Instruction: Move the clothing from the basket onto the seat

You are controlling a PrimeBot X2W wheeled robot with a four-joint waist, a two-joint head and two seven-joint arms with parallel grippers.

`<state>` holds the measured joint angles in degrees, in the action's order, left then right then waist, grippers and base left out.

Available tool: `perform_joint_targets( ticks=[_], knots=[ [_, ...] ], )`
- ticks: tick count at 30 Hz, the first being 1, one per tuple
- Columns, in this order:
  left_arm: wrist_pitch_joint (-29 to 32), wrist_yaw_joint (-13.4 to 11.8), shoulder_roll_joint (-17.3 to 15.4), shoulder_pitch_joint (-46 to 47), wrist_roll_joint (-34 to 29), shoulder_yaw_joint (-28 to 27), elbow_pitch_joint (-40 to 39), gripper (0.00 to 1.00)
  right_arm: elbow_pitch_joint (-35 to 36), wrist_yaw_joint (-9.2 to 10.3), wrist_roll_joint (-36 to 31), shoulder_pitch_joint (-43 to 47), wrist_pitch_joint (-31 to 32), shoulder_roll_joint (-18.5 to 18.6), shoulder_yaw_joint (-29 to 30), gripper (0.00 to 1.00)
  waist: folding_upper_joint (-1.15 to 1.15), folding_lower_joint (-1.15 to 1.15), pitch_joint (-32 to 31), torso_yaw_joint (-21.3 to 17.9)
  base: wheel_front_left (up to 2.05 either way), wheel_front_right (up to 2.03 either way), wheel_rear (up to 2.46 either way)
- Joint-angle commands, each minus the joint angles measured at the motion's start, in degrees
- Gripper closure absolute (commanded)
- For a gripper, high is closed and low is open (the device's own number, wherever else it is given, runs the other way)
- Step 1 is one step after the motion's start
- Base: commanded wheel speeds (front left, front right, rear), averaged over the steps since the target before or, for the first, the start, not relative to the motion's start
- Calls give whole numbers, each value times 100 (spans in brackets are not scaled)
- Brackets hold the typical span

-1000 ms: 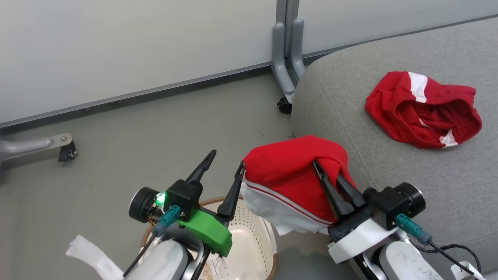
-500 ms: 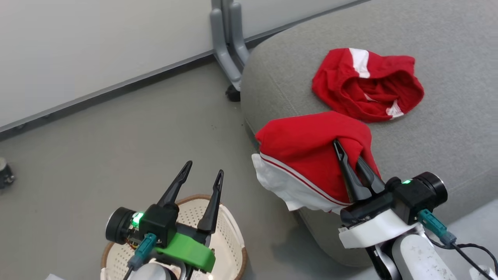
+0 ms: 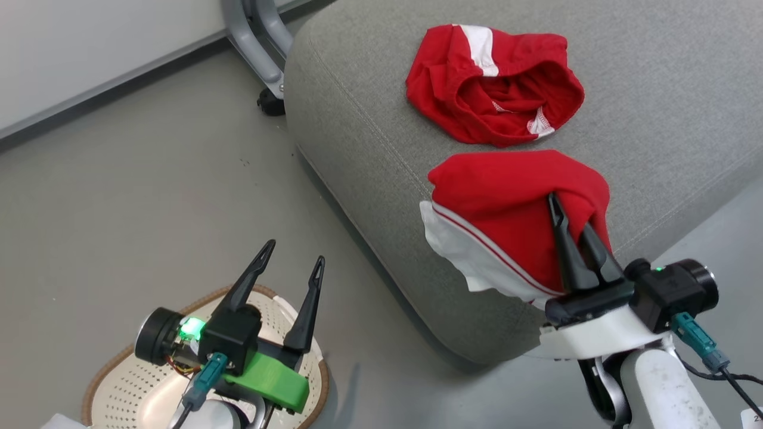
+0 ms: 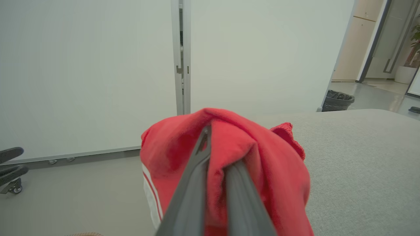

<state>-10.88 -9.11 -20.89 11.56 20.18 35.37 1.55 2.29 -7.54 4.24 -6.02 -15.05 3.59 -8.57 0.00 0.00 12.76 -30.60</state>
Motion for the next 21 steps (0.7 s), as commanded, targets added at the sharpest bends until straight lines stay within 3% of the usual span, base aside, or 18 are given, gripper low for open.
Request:
perform_joint_targets(
  ticks=[1,7,13,21],
  knots=[
    [56,21,-61,174,-100,28,-80,0,36,10,-50,-206,-19,-32,98,100,0,0,476,-50,0,0,0],
    [331,205,-99,692,-295,201,-360,0,174,10,-85,-992,-19,-64,692,100,0,0,1122,329,0,0,0],
    [680,422,-141,1295,-518,338,-629,0,98,10,-60,-2335,-19,-60,1560,100,0,0,1956,805,0,0,0],
    [925,525,-207,1764,-698,412,-896,0,-344,10,285,-3930,-19,675,2300,100,0,0,2818,1287,0,0,0]
  ],
)
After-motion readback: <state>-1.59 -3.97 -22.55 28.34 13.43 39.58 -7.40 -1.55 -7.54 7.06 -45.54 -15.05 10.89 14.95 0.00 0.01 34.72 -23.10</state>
